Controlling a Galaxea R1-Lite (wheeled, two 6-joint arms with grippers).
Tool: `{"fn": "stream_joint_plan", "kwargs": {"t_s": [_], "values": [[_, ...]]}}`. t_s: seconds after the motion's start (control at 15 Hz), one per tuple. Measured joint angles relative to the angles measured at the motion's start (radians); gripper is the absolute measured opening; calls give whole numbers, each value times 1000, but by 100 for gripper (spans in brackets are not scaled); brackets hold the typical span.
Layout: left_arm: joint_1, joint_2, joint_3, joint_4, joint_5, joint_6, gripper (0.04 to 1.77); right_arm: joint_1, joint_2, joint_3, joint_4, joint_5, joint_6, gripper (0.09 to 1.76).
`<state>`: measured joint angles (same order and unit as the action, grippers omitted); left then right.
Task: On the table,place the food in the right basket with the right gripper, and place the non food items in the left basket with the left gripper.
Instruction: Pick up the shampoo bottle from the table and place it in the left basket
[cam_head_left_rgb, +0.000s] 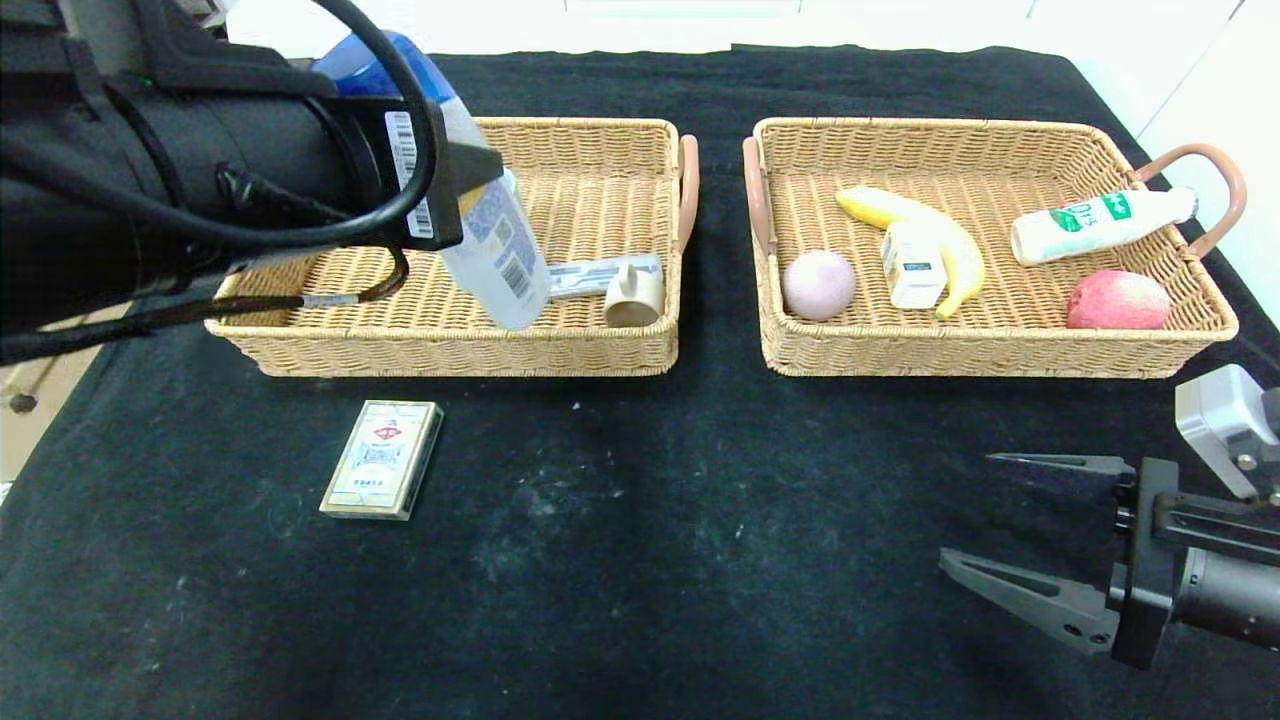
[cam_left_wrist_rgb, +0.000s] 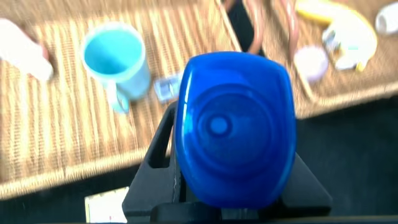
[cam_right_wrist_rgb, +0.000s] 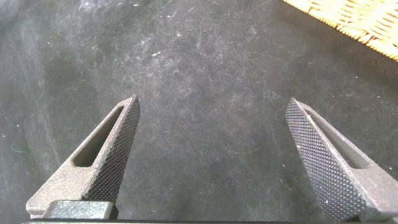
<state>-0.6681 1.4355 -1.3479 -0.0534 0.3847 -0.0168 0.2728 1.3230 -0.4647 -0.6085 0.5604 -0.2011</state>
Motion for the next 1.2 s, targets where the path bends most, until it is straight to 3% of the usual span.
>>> {"fn": "stream_joint_plan", "kwargs": {"t_s": [0.73,1.2], "values": [[97,247,-312,77,-76,50,63,-5,-17,-6,-1,-1,0,171],[156,360,-389,67,-89,48,63,-12,-19,-8,-1,-1,0,171]]}}
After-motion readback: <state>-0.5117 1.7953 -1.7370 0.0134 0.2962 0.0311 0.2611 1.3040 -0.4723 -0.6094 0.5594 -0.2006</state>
